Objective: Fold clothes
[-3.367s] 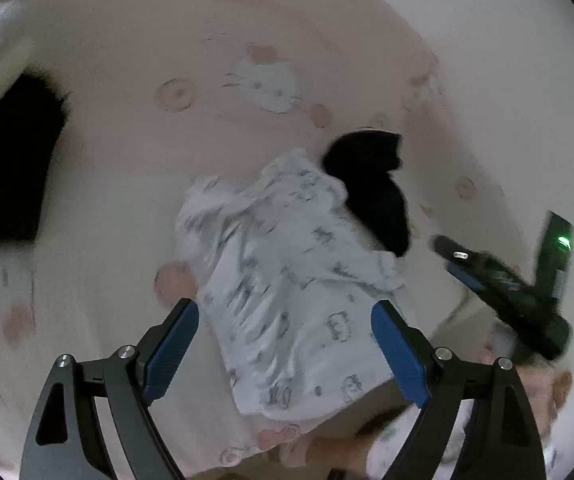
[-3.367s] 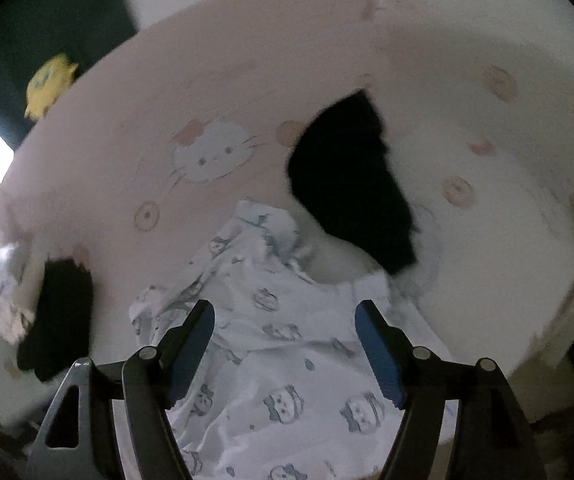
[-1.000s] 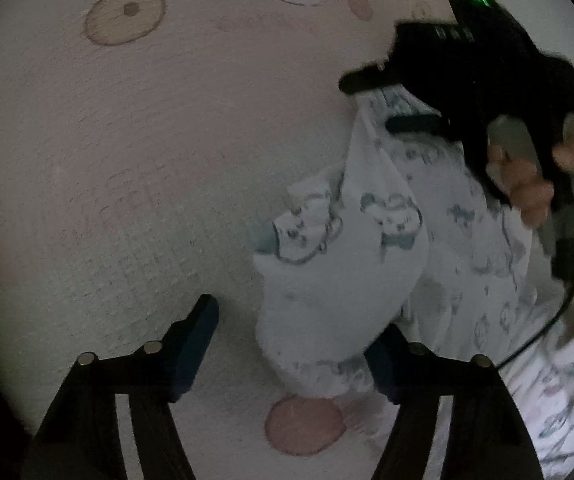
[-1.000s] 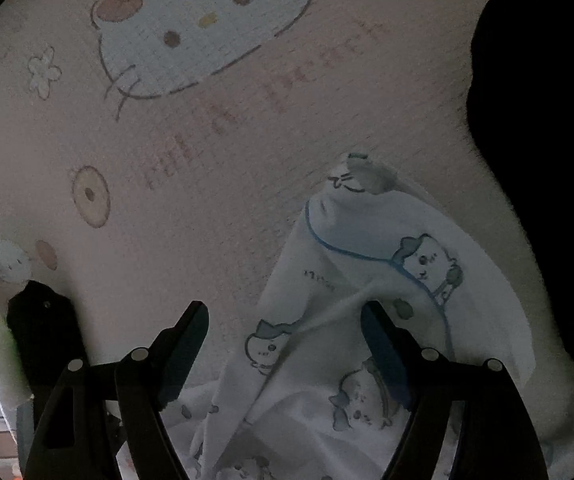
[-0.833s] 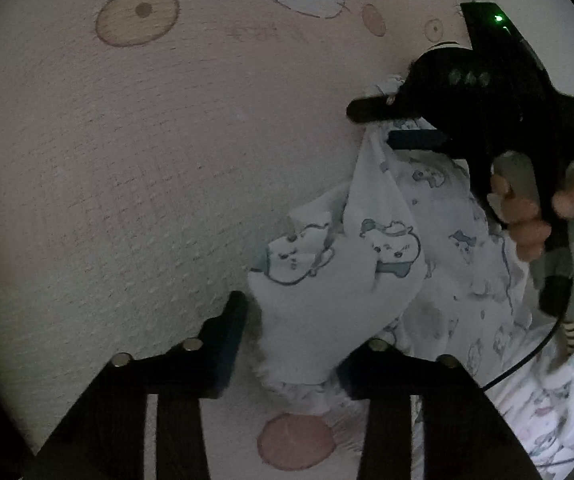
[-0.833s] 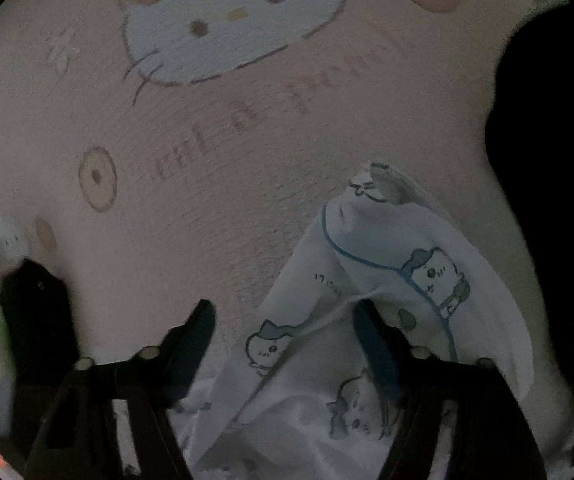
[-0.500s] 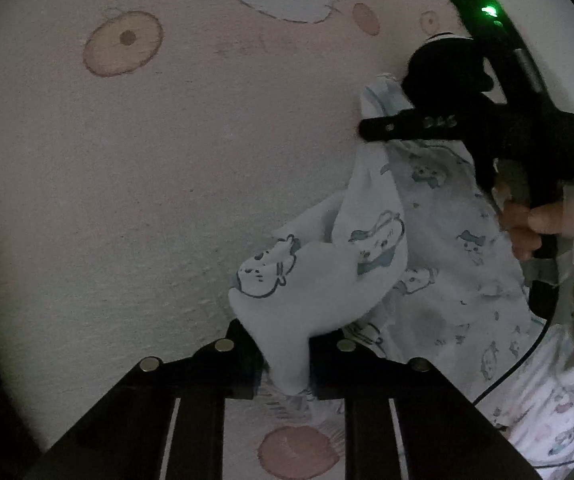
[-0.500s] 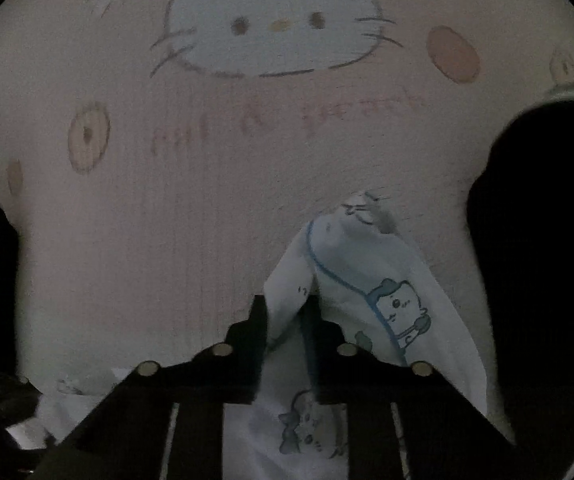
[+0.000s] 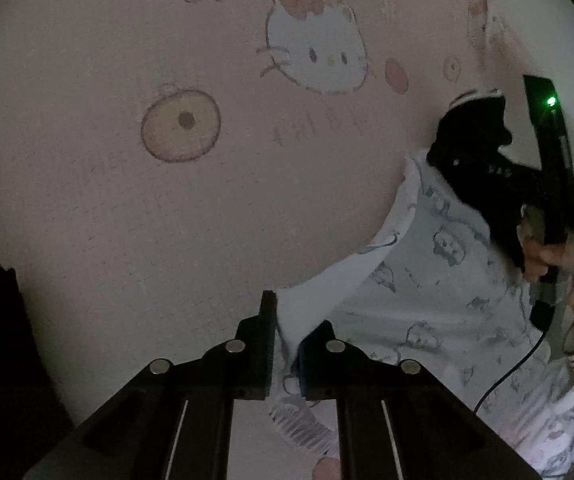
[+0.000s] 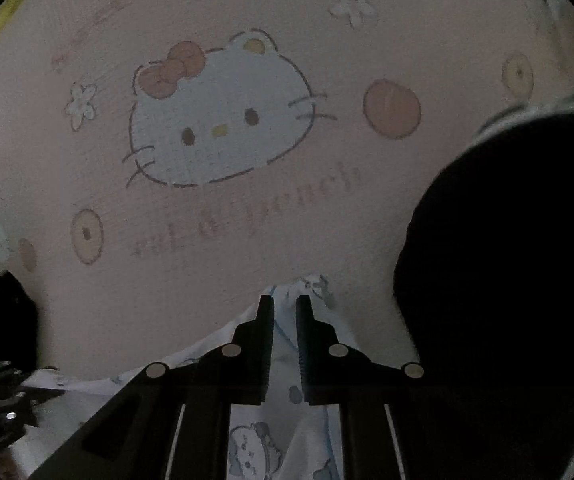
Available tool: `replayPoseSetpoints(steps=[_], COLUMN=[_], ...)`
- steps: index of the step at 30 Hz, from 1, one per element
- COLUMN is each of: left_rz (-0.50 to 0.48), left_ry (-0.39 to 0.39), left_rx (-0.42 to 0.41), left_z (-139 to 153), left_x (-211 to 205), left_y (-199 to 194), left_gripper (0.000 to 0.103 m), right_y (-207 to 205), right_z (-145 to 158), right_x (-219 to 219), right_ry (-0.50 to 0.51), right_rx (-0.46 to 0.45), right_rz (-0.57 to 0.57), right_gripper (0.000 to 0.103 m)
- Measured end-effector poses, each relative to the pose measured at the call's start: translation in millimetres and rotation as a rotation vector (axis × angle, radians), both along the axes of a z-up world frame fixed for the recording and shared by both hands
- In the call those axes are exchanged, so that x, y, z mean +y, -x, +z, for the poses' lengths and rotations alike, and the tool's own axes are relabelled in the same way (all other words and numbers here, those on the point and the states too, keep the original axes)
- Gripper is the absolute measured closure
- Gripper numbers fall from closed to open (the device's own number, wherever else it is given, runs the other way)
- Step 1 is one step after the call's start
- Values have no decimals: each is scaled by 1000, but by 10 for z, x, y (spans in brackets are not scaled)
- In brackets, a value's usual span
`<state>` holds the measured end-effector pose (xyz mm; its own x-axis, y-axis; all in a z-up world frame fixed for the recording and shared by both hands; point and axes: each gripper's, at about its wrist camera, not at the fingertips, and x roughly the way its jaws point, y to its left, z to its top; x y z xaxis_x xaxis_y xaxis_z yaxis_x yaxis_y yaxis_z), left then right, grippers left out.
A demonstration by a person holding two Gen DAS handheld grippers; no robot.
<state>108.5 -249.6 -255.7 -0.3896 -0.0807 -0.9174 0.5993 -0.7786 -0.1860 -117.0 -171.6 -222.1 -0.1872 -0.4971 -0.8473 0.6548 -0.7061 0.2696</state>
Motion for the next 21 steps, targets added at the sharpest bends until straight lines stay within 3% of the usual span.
replayPoseSetpoints(steps=[2,3,4,5,6,7,8,14,18,21], left_rz=[11,35,61,99,137,173,201,337,344,329], left_ry=[-41,-72,-104,-138,-165,-180,-179,-215,-159,-165], left_rx=[-9,5,20,30,37,42,51,128,141,127], left_z=[61,56,46,15,4,-5,2,43,49,-55], left_x=[-102,-143,-181,-226,-262,-296,-314,-393,-305,-225], left_y=[-93,-135,-176,-212,-272,-340,-408,-833,-890,-815], left_gripper=[95,93,90,81,63,53,40,40,40,40], right_y=[-25,-16,-9,-5,7,26,45,162,123,87], right_z=[-23,-28,-17,6,39,79,93,120,-17,-117], right_x=[43,39,48,69,97,130,143,143,134,144], right_ry=[46,66,85,102,115,124,126,54,3,-31], right_rx=[-29,-31,-24,-10,9,33,49,94,98,105], right_rz=[18,26,32,38,39,36,38,109,174,213], right_gripper=[93,87,64,49,27,22,22,22,22,22])
